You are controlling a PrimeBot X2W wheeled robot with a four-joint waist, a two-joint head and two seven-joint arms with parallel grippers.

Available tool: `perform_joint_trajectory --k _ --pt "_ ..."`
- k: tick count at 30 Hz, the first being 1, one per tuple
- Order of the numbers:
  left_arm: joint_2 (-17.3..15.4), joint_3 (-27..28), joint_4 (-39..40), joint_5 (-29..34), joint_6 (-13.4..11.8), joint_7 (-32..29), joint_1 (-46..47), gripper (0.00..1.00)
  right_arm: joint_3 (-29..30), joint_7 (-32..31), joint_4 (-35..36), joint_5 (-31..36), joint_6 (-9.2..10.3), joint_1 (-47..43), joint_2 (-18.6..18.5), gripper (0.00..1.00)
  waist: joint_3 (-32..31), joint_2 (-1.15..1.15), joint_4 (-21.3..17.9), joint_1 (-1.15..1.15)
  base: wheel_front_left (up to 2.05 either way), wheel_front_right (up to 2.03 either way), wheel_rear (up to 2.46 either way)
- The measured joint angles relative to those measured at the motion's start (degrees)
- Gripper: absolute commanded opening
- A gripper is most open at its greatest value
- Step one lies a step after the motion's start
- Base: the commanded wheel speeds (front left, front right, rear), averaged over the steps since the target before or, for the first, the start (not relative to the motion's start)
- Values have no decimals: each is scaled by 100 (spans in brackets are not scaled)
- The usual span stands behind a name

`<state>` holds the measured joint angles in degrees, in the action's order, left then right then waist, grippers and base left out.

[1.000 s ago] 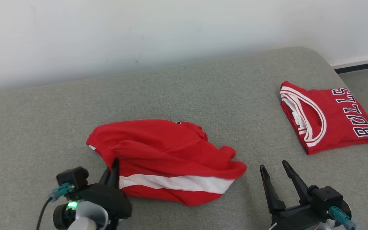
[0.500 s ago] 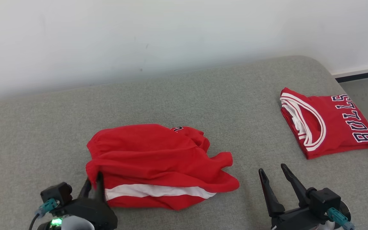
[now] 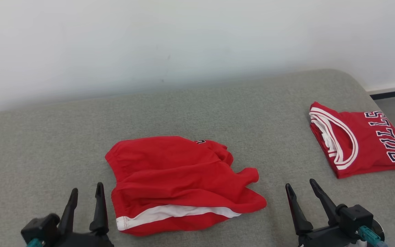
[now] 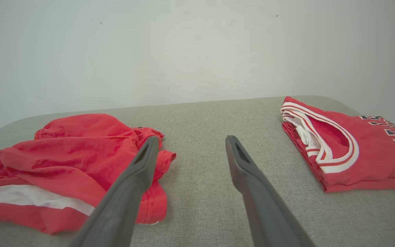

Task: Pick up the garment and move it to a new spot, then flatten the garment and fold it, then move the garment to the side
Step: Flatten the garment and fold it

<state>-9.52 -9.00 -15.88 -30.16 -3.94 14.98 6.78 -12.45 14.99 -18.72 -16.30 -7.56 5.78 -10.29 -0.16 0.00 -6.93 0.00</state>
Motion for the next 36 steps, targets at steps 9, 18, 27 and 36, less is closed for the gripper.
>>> perform_joint_trajectory --k 9,18,27,36 --pt "253 653 965 1063 408 12 -894 100 60 0 -74 15 0 -109 -44 100 -164 0 315 0 0 0 0" --pt "394 950 933 1651 649 13 -1252 100 87 0 -211 14 0 -217 -21 100 -403 0 558 0 0 0 0" --pt "522 1170 783 1770 801 13 -1328 100 120 0 -171 8 0 -292 -19 100 -508 0 618 0 0 0 0" --pt "594 1211 783 1859 895 13 -1322 100 158 0 -131 8 0 -340 -30 100 -462 0 577 0 0 0 0"
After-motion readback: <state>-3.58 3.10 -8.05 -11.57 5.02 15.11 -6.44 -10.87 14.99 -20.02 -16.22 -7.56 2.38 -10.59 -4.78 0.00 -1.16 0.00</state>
